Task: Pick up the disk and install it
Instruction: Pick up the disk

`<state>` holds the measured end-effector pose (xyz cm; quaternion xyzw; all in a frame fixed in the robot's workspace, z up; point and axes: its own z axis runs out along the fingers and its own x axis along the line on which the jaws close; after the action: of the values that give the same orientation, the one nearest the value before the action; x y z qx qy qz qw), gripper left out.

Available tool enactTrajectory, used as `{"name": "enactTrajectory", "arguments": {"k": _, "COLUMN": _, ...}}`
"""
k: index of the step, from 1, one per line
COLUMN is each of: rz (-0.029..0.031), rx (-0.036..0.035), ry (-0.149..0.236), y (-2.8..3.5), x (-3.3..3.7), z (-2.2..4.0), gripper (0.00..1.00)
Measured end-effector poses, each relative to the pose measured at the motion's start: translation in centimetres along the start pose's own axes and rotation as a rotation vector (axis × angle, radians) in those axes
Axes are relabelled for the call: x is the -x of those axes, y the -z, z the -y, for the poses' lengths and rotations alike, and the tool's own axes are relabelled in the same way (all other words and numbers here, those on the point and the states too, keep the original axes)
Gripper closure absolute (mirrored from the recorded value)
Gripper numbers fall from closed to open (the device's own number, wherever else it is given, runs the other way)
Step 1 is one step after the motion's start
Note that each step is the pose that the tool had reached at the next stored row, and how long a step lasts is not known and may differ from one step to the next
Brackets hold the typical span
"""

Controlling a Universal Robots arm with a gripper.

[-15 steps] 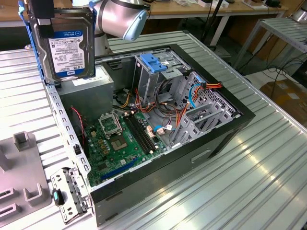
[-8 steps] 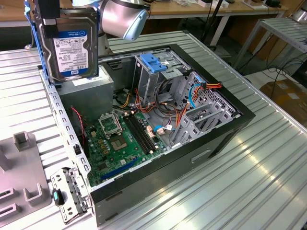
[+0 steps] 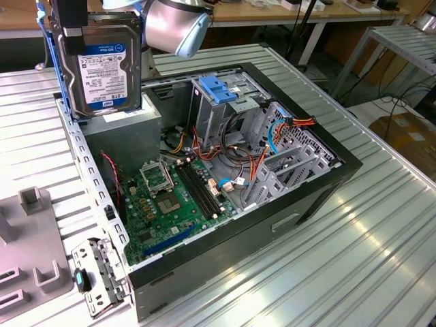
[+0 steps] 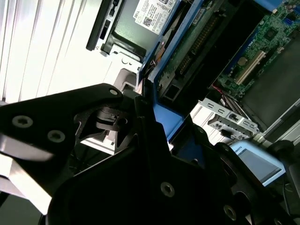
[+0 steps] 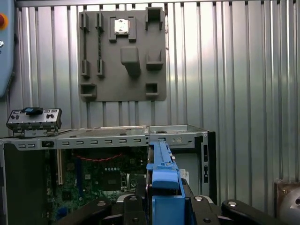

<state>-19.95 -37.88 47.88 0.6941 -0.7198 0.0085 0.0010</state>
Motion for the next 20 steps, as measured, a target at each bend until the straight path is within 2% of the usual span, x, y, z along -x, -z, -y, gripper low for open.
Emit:
{"name": "enactTrajectory", "arguments": {"k": 12, "rz": 0.0001, "rx": 0.0001, "ry": 0.000, "y": -0.02, "x": -0.82, "z": 0.91, "gripper": 0.63}}
{"name": "enactTrajectory", "arguments": {"k": 16, "rz": 0.0001, "rx": 0.0001, "ry": 0.000, "y": -0.02, "x": -0.86, "z": 1.45, "gripper": 0.63}}
{"name": "enactTrajectory", "arguments": {"k": 20, "rz": 0.0001, "rx": 0.0001, "ry": 0.000, "y": -0.03, "x": -0.84, "z": 2.32, "gripper": 0.63}}
